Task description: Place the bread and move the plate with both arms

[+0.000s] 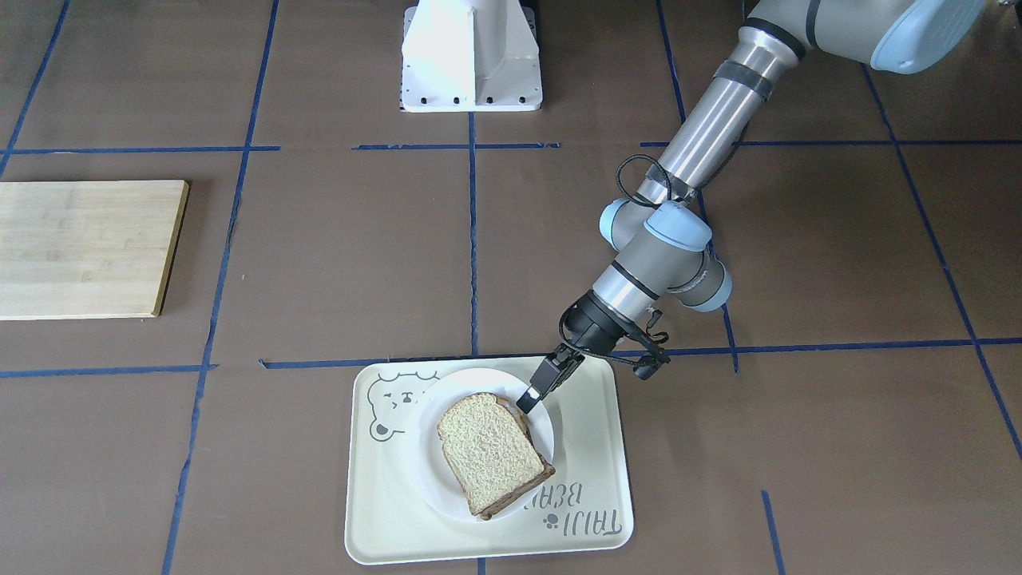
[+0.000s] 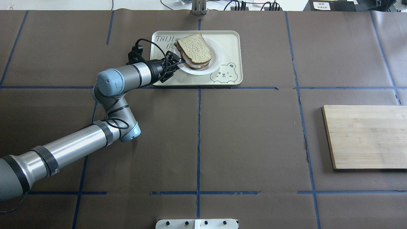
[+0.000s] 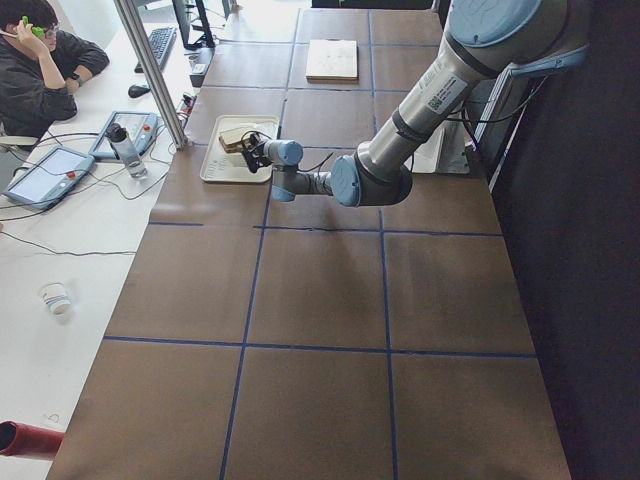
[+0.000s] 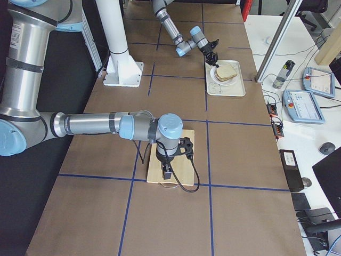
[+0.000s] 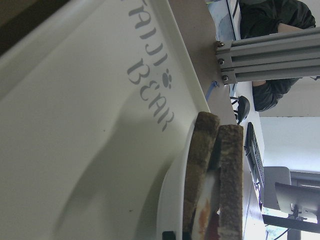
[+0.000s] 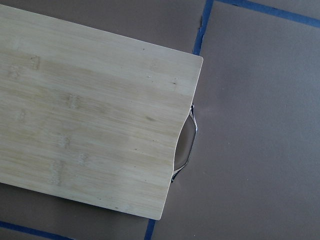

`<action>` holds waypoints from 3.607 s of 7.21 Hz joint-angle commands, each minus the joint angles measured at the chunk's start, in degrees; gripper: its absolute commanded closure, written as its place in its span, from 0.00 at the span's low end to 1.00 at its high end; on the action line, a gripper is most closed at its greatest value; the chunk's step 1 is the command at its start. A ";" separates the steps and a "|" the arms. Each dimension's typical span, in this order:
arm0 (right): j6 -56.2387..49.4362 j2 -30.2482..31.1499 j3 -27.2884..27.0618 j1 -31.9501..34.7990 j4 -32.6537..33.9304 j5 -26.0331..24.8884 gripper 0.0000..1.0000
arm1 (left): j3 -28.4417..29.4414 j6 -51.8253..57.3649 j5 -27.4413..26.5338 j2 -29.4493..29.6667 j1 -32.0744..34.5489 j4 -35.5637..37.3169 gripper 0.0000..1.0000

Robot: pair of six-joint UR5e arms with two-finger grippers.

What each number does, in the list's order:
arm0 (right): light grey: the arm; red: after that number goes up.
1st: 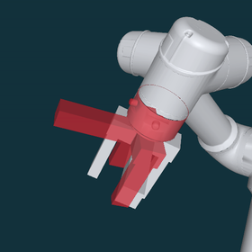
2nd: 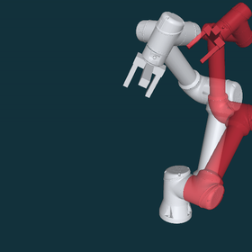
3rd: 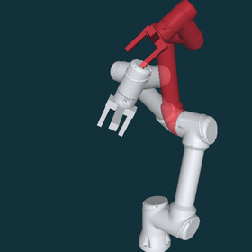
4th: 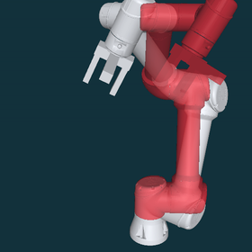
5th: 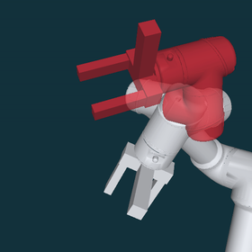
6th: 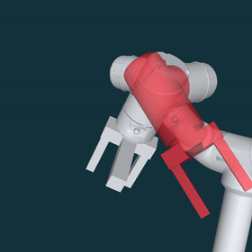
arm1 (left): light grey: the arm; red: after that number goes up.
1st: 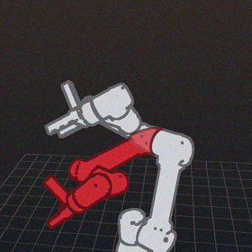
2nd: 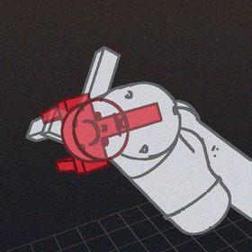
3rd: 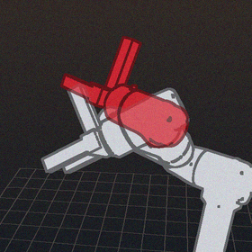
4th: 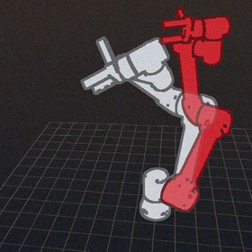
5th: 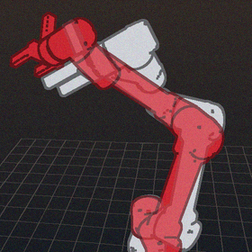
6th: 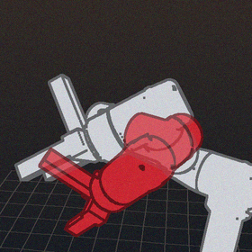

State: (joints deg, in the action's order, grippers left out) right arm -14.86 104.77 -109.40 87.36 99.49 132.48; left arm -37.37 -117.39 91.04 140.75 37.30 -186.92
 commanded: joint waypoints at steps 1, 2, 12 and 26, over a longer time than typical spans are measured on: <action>0.00 0.00 -0.11 0.00 0.00 0.06 0.00 | -0.60 7.39 2.72 -0.22 0.67 0.50 0.07; 0.09 0.00 -0.11 0.00 0.00 0.06 0.00 | -3.30 7.69 9.44 -0.91 3.98 6.60 0.07; 0.09 0.00 -0.02 0.00 0.00 -0.02 0.00 | -66.87 105.53 27.75 -36.99 30.24 100.08 0.00; 2.99 -0.09 0.07 0.00 0.00 -0.29 0.00 | -60.54 127.76 38.24 -57.26 54.29 102.20 0.00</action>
State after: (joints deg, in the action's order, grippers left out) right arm -11.87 104.61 -109.29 87.36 99.42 132.18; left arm -97.87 10.24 129.02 83.49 91.68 -84.70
